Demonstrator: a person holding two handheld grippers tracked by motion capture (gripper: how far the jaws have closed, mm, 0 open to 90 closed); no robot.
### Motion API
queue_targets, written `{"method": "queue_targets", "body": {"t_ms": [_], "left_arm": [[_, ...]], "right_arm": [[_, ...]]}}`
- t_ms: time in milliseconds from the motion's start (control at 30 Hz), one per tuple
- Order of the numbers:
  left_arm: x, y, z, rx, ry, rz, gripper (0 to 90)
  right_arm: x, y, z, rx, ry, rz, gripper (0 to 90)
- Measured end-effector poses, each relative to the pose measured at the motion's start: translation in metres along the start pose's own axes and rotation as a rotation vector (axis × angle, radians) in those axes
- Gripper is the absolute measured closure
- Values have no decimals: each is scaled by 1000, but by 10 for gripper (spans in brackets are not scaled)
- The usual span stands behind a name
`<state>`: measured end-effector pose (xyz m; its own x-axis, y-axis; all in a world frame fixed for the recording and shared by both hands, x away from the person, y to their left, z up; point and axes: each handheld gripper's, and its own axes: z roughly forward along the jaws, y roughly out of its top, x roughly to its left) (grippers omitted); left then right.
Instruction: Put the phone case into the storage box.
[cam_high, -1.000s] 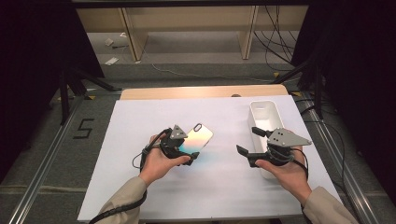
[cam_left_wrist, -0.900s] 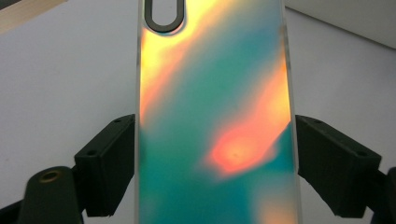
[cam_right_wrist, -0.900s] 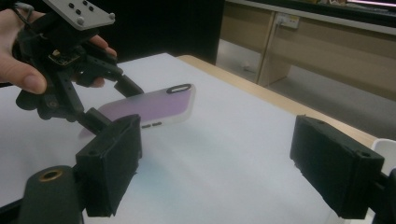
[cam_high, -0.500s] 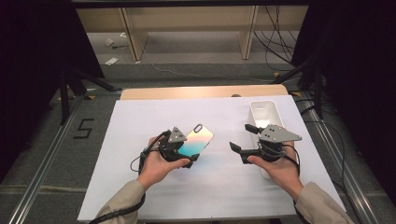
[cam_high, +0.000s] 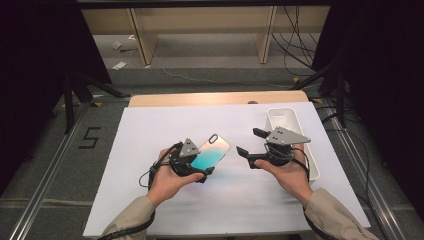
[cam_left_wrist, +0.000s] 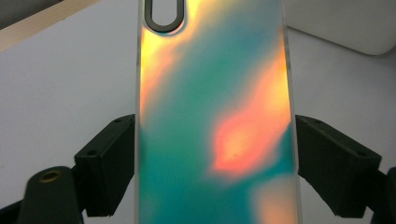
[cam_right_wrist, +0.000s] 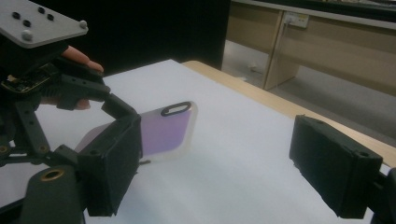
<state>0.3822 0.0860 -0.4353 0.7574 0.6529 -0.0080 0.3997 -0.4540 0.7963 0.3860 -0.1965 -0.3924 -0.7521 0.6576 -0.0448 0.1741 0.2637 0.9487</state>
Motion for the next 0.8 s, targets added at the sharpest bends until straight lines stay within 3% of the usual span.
{"method": "queue_targets", "body": {"t_ms": [800], "left_arm": [[-22, 7, 7, -27, -38, 26, 170]], "right_arm": [[2, -2, 47, 62, 32, 50, 193]]}}
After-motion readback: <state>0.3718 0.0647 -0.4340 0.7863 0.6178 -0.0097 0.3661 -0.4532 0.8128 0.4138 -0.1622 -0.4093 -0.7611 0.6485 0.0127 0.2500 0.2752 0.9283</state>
